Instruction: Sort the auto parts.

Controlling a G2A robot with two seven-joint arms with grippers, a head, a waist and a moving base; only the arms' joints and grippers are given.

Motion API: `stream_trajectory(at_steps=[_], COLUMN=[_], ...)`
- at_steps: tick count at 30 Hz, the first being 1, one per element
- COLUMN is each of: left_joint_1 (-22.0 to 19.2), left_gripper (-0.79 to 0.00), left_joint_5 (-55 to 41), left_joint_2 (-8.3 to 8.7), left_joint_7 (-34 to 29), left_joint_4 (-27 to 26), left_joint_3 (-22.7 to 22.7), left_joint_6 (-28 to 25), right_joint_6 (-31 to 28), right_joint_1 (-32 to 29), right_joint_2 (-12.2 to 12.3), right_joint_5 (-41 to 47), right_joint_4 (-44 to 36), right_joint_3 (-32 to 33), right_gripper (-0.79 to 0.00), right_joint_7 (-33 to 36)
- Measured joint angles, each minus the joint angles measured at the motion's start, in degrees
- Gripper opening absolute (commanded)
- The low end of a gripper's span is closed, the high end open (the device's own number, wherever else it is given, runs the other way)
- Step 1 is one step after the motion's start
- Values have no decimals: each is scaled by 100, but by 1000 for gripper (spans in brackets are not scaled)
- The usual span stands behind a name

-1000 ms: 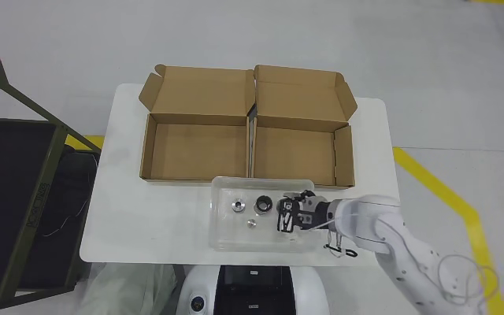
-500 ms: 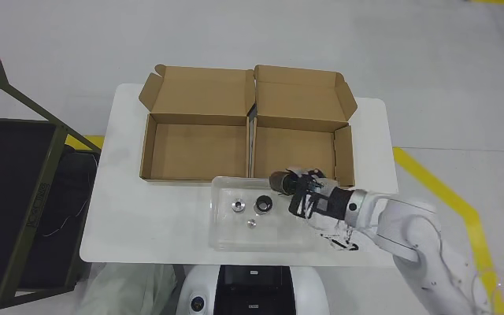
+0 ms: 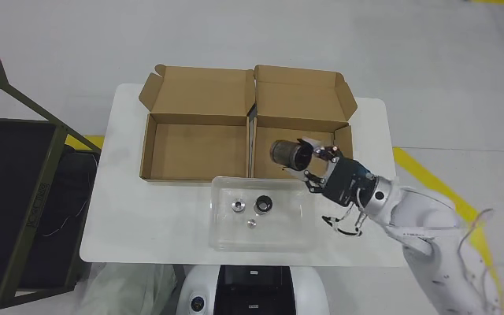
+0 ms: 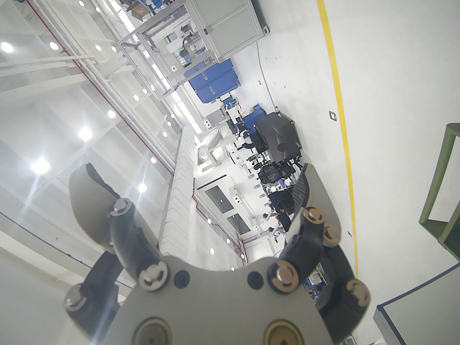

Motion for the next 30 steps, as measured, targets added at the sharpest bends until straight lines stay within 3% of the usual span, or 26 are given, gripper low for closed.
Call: stream_trajectory(at_steps=[15, 30], left_joint_1=[0, 0], left_gripper=[0, 0], left_joint_5=[0, 0], left_joint_2=[0, 0], left_joint_7=[0, 0], left_joint_4=[0, 0], left_joint_3=[0, 0], left_joint_6=[0, 0], right_joint_6=[-796, -573], right_joint_1=[-608, -717], right_joint_2=[41, -16], right_joint_5=[692, 647], right_joint_4=[89, 189], right_joint_3=[821, 905], right_gripper=[-785, -785], right_joint_7=[-1832, -2409])
